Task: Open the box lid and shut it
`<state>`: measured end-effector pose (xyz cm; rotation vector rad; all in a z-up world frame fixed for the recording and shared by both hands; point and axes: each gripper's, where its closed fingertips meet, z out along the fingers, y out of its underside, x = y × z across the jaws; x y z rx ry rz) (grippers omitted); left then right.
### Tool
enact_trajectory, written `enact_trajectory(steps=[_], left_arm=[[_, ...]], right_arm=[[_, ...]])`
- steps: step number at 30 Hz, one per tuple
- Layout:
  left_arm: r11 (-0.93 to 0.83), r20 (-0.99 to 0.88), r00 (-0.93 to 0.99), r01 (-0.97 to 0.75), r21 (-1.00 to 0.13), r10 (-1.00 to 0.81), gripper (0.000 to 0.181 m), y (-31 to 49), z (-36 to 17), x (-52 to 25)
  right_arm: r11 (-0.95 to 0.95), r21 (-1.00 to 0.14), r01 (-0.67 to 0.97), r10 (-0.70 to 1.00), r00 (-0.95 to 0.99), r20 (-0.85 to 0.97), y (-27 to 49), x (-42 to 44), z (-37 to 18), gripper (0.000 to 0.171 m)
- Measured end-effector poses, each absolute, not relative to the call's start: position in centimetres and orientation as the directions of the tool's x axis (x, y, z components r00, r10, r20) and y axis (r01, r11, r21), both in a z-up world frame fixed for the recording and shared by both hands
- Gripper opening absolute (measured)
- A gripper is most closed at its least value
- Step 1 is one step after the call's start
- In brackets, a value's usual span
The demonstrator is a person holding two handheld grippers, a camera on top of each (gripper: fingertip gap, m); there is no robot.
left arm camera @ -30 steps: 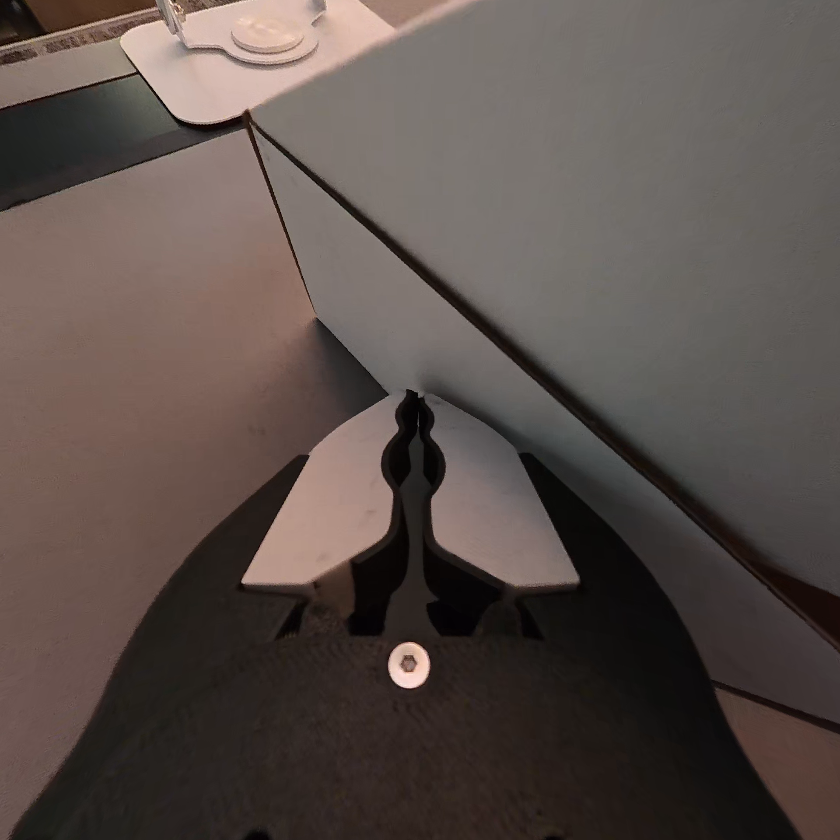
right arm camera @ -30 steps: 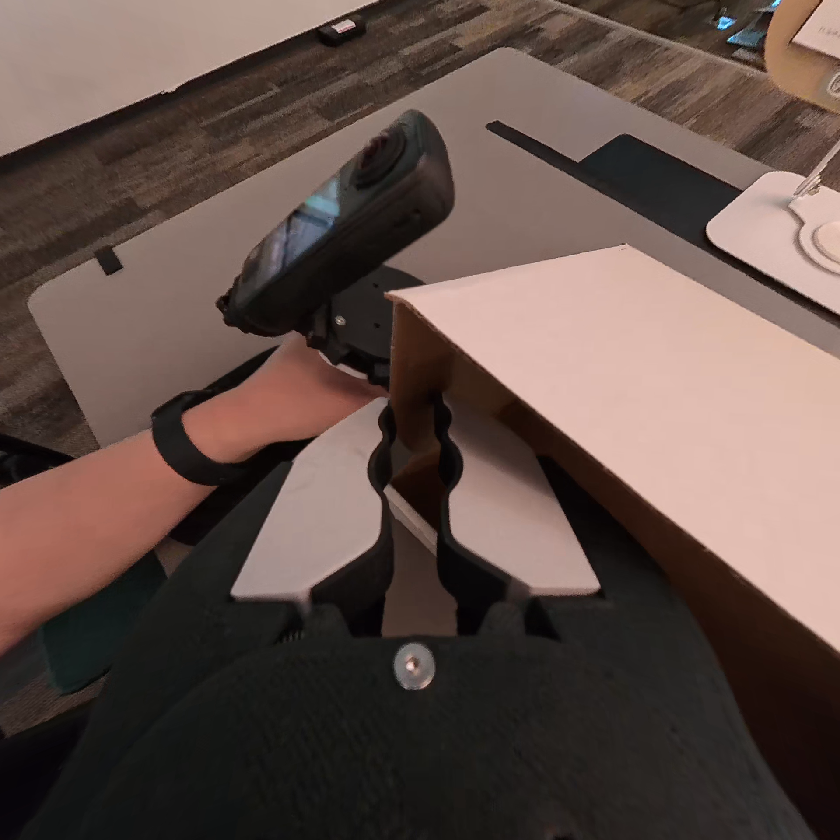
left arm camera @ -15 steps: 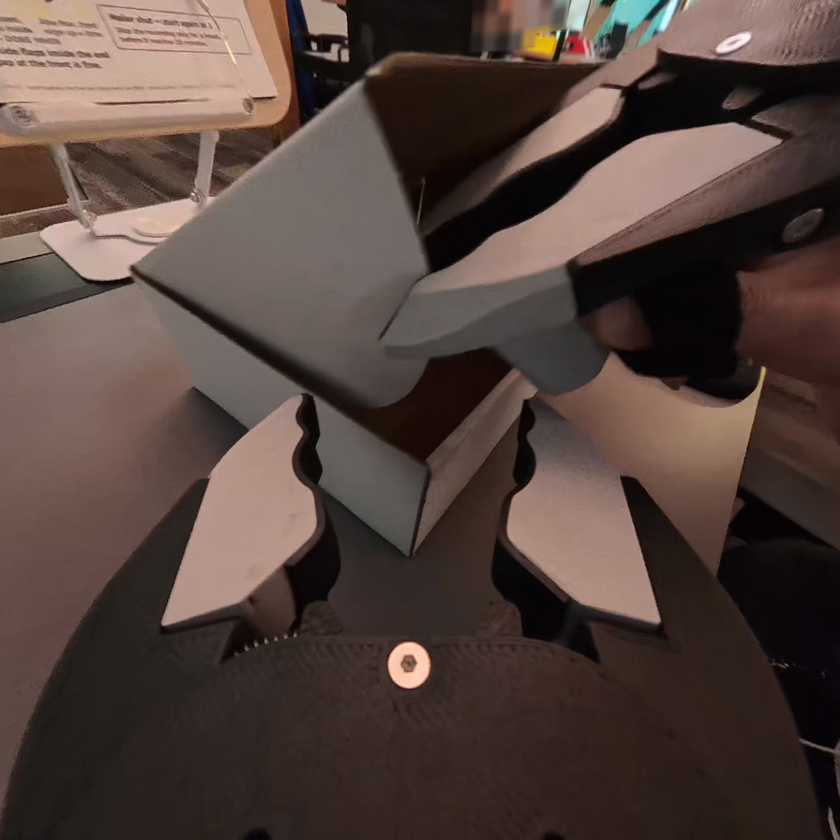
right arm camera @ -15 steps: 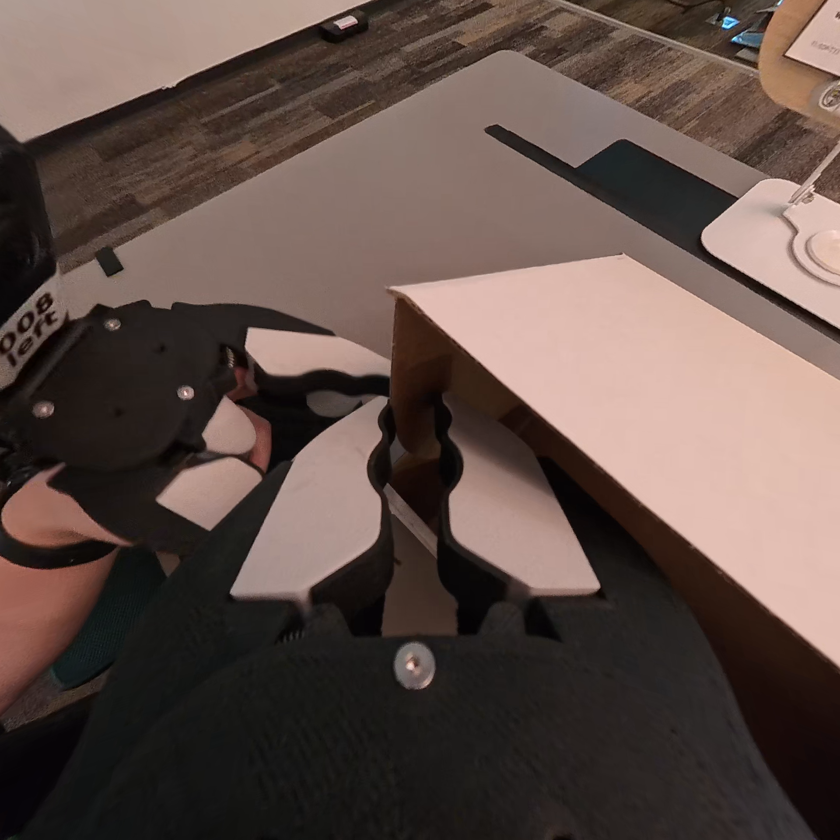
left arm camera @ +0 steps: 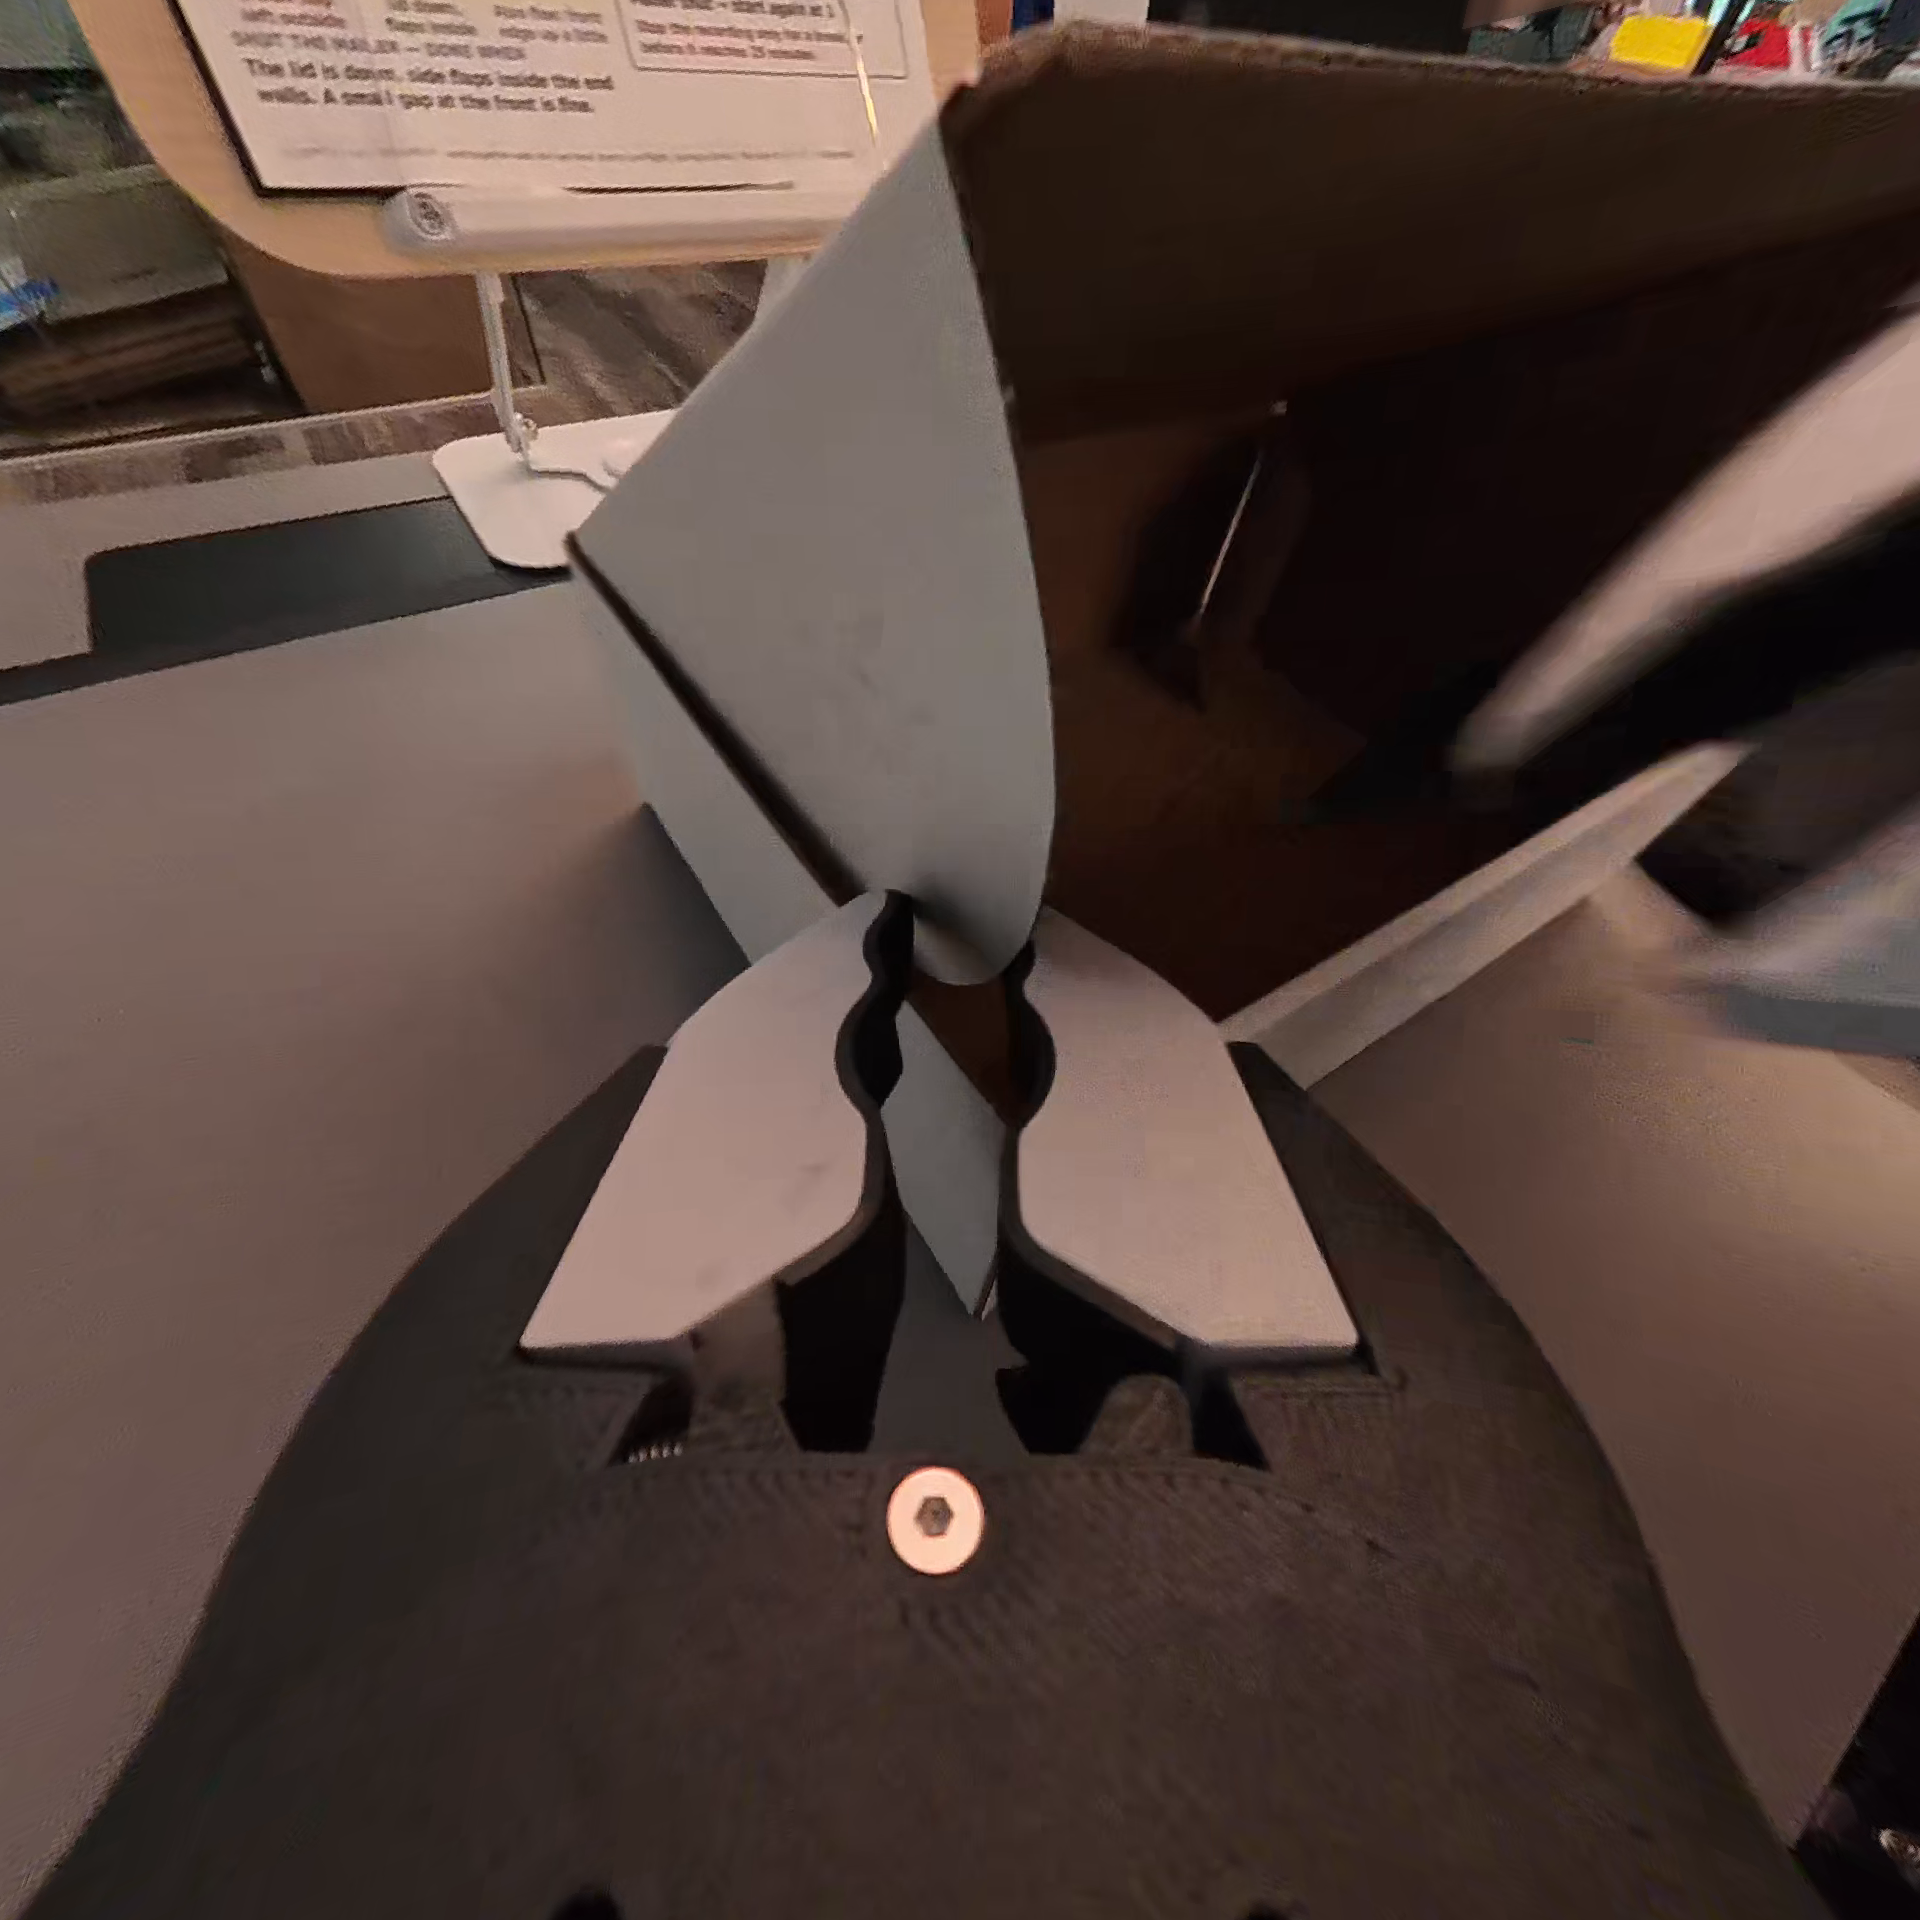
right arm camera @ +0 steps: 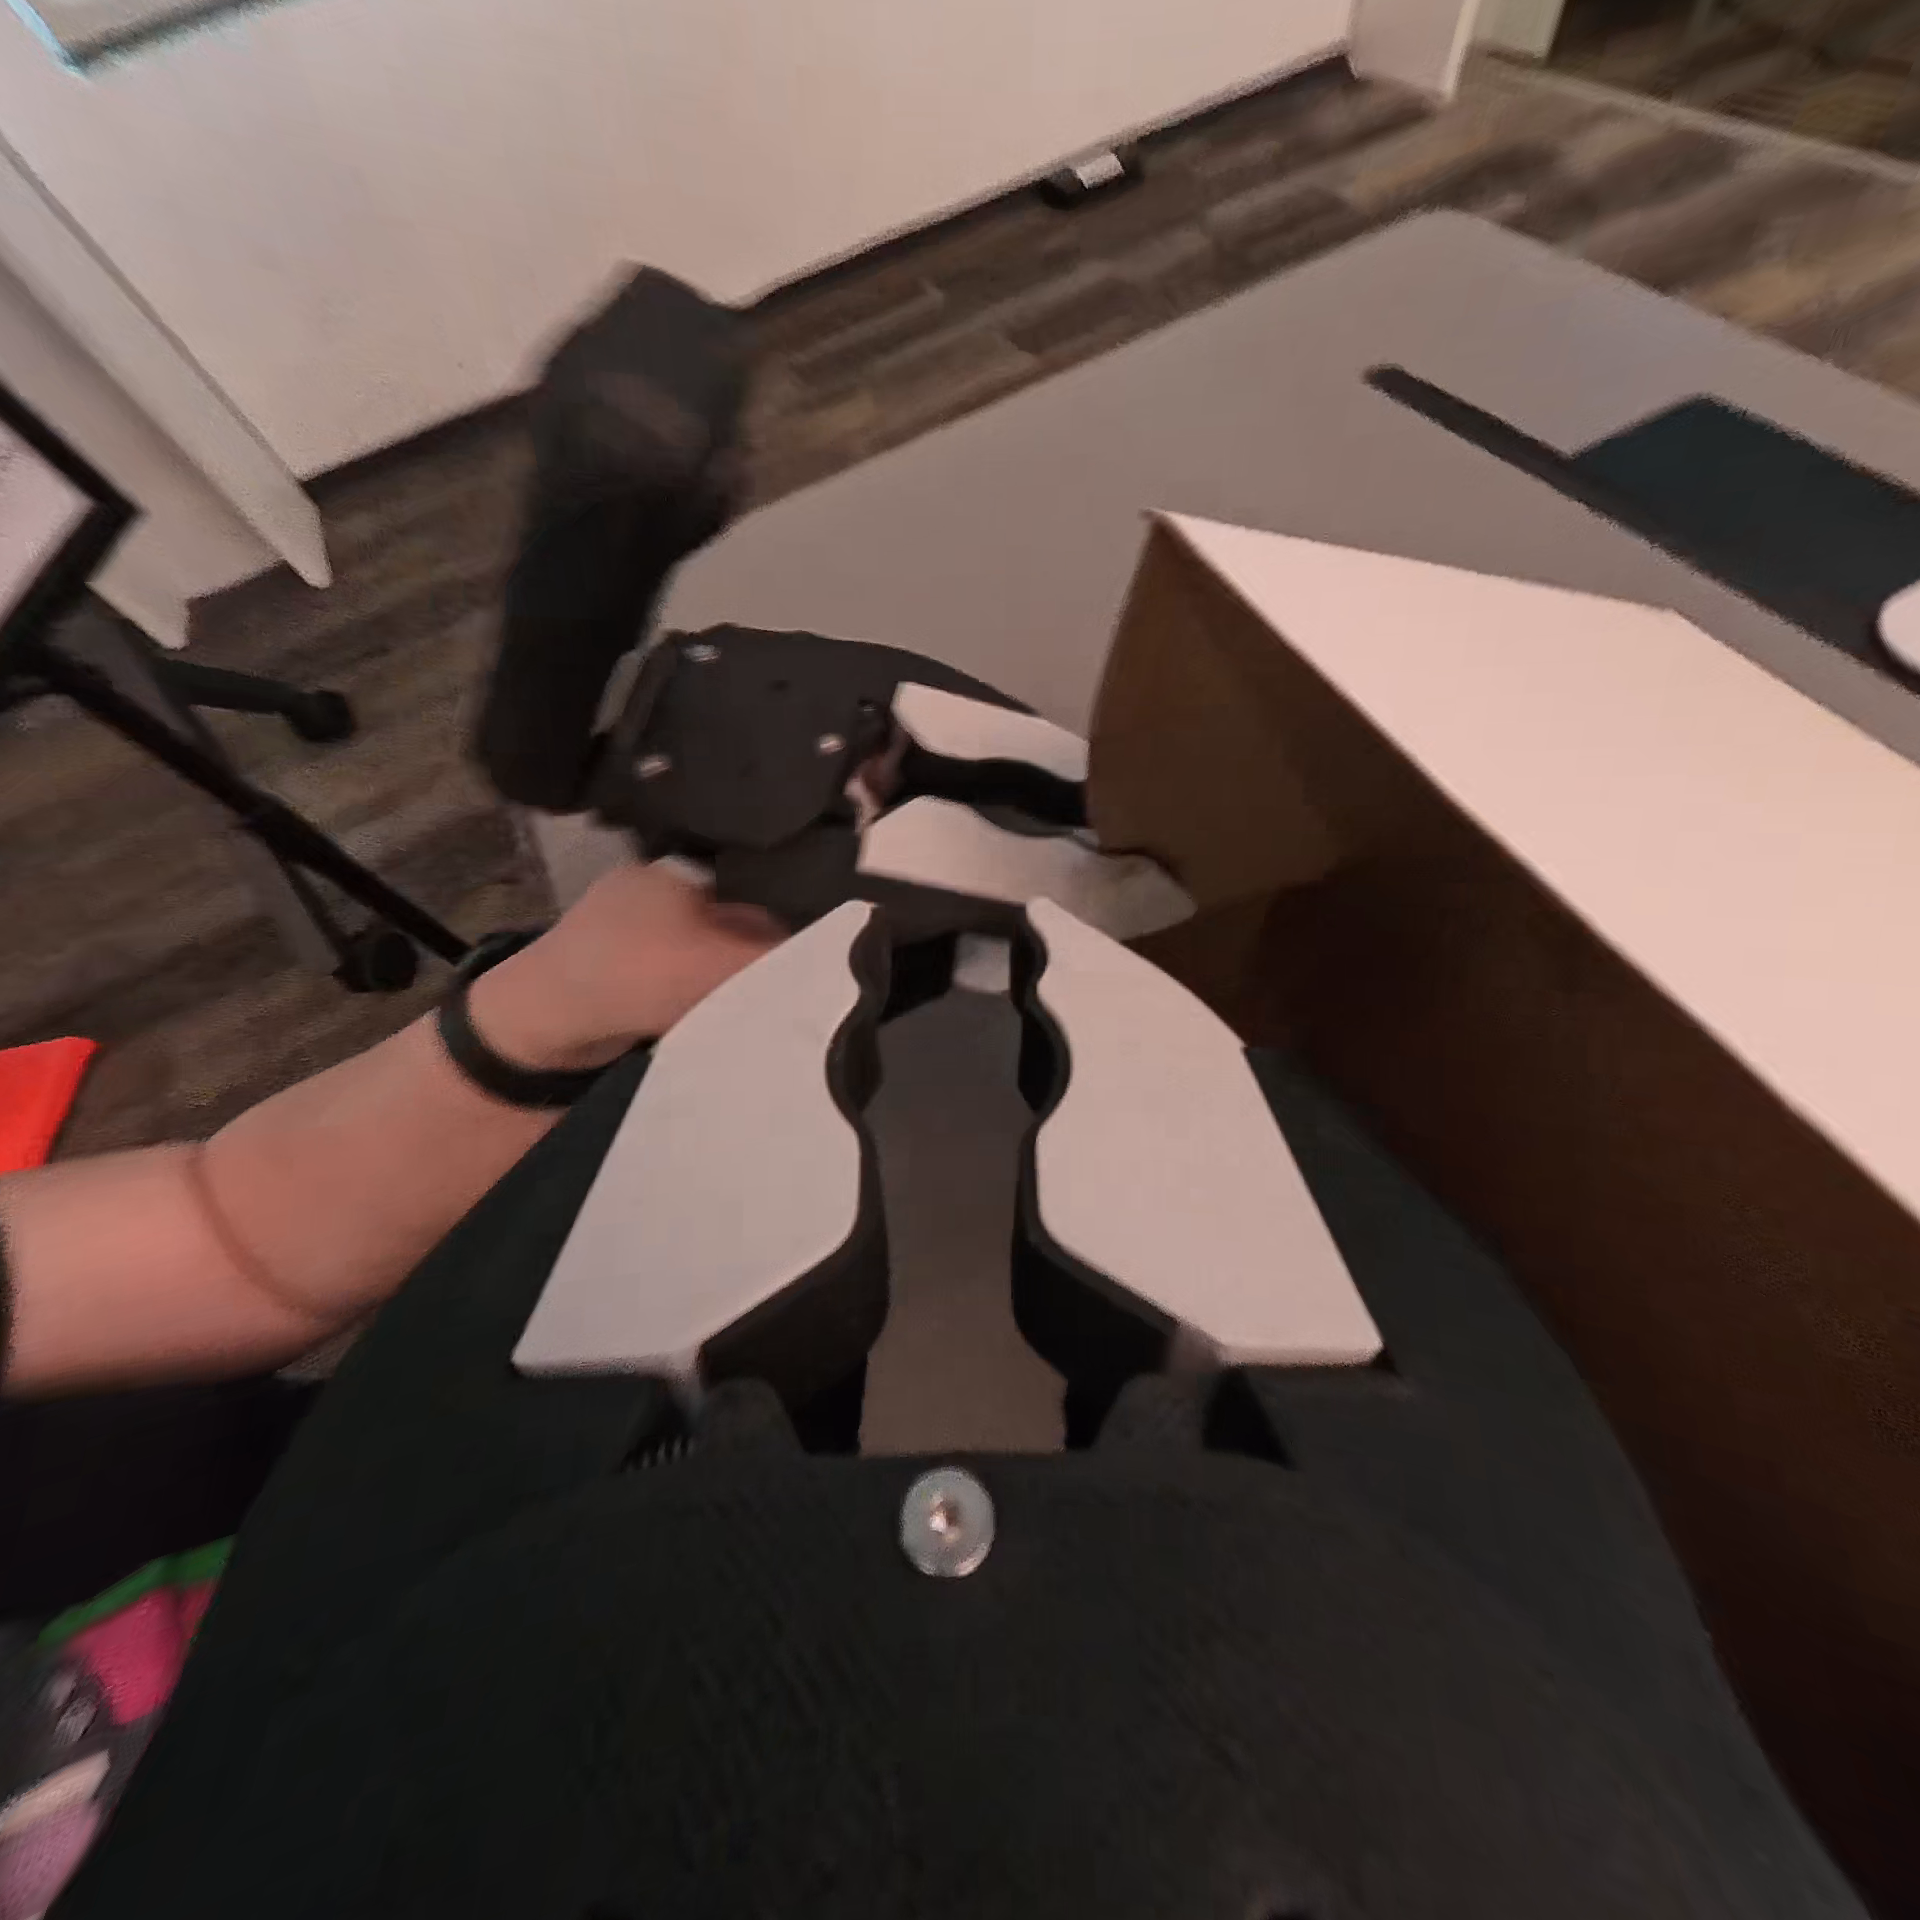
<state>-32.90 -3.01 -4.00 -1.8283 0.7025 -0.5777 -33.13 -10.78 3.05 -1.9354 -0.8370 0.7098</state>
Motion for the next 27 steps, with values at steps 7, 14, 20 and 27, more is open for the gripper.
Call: enact_trajectory(steps=[7, 14, 20, 27], left_arm=[[-0.287, 0.028, 0.723, -0.238, -0.928, -0.69, 0.013, -2.8, -4.0, -33.1], [-0.305, -0.016, 0.74, -0.297, -0.905, -0.673, 0.011, -2.0, -3.8, -33.2], [-0.314, -0.06, 0.73, -0.364, -0.877, -0.68, 0.006, 0.5, -3.6, -35.1], [-0.397, 0.08, 0.701, -0.303, -0.866, -0.709, 0.003, 5.0, -3.4, -36.4]], right_arm=[[0.2, -0.958, 0.204, 0.29, 0.922, 0.256, -16.4, -13.6, 11.7, 0.019], [-0.172, -0.972, -0.161, 0.401, 0.889, -0.219, -13.0, -7.4, 3.4, 0.067], [-0.122, -0.992, 0.029, 0.71, 0.701, -0.067, -12.5, -7.3, 1.1, 0.066], [-0.084, -0.992, 0.098, 0.806, 0.591, -0.01, -8.2, -2.7, -2.4, 0.072]])
